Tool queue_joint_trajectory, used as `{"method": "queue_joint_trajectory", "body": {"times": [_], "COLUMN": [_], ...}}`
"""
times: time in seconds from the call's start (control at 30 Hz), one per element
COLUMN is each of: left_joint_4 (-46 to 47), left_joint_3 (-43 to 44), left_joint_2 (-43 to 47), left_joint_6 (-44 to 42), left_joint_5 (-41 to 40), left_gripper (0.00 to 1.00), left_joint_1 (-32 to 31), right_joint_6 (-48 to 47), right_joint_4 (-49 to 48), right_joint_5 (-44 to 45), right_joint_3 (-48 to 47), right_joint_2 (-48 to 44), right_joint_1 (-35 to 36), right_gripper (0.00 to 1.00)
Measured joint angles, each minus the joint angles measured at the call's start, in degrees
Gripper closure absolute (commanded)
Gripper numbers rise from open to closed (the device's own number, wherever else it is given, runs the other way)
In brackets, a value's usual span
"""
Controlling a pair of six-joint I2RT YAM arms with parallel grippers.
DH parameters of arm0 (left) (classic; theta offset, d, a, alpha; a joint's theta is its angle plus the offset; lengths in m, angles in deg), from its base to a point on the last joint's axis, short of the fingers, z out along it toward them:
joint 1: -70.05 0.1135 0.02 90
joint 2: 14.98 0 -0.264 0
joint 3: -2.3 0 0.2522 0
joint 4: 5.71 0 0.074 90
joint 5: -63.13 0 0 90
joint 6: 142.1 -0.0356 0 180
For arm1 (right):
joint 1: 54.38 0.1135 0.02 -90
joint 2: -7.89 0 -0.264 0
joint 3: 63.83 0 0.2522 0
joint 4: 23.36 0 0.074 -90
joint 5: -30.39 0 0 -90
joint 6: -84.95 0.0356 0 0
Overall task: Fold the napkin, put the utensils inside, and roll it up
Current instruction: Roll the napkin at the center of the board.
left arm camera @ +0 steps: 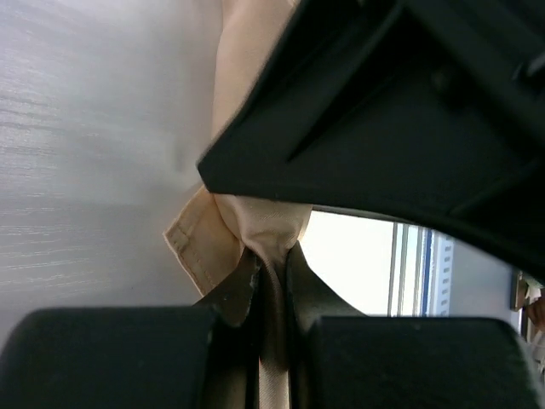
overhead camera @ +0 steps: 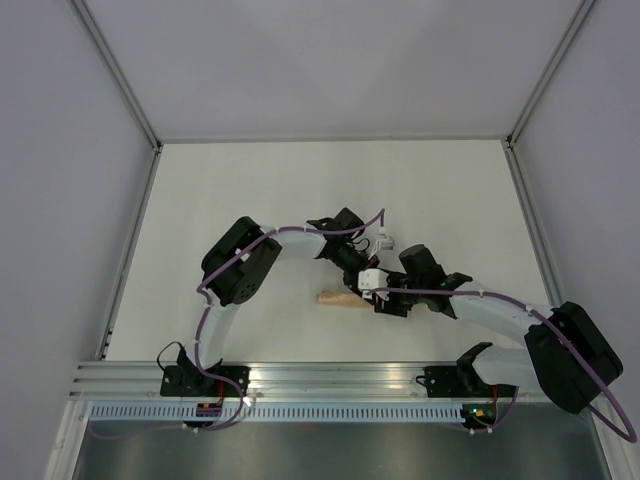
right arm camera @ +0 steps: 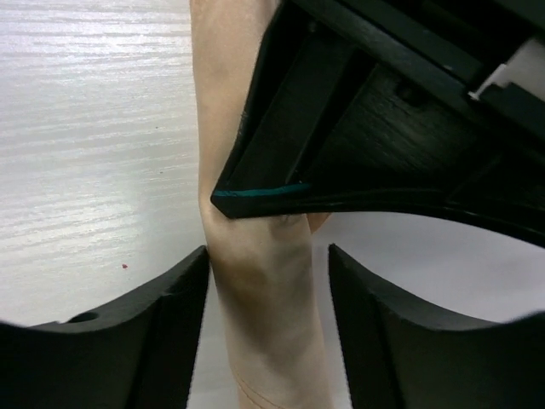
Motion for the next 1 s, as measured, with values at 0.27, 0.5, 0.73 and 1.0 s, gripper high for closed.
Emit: {"method": "queue_joint_trajectory", "body": {"times": [0.27,0.5,0.73,1.0], "left_joint_4": [-1.9,-2.4,2.2,9.2], "left_joint_3": [1.2,1.4,0.1,-8.7], "left_joint_2": [-0.7,1.1,6.4,18.4], "left_joint_6": [0.2,2.2,6.1,13.9], "left_joint_5": [0.2,-2.7,-15.2,-30.9], "left_gripper": [0.59,0.47,0.45,0.48], "left_joint_1": [0.6,1.4,5.7,11.6], "right_joint_6": [0.4,1.3,3.2,6.8], "right_joint_4": [-1.4,-1.1,-1.2,-2.7], "right_joint_5": [0.3,0.8,0.9,0.9], "right_joint_3": [-0.8,-2.8,-3.9,-6.6], "right_joint_2": [3.3,5.6,7.2,11.1], "right_joint_1": [1.2,1.2,1.2,1.2], "right_gripper": [0.74,0.85,0.88,0.9]}}
